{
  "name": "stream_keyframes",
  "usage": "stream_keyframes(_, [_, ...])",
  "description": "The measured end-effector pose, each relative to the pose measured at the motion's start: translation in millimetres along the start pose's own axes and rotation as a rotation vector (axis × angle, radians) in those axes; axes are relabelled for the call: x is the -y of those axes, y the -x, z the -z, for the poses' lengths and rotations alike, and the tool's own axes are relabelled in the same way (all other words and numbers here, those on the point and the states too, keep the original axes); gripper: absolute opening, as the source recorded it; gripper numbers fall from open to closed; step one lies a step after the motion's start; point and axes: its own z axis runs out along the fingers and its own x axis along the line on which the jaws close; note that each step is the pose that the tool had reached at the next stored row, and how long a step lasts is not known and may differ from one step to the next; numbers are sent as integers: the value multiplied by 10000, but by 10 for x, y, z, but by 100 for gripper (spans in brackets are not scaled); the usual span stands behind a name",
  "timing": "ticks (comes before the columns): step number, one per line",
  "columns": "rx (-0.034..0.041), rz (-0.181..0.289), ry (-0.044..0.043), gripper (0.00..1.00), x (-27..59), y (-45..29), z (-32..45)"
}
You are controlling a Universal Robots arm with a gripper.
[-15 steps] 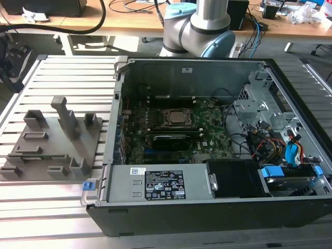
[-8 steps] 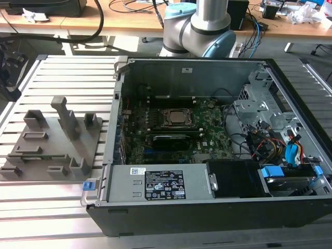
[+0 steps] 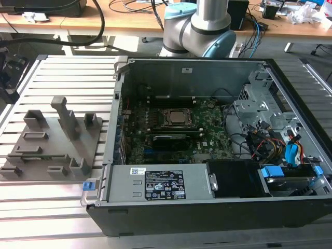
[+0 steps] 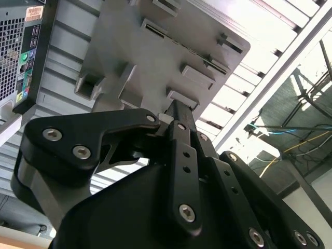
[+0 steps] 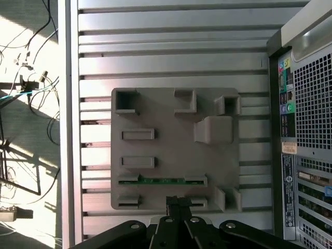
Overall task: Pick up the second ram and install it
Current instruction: 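Reach for the second ram, then pick up the second ram and move it above second insertion slot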
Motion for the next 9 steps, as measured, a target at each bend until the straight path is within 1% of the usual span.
stream_keyframes(9, [0, 0, 3, 11, 0, 0, 0])
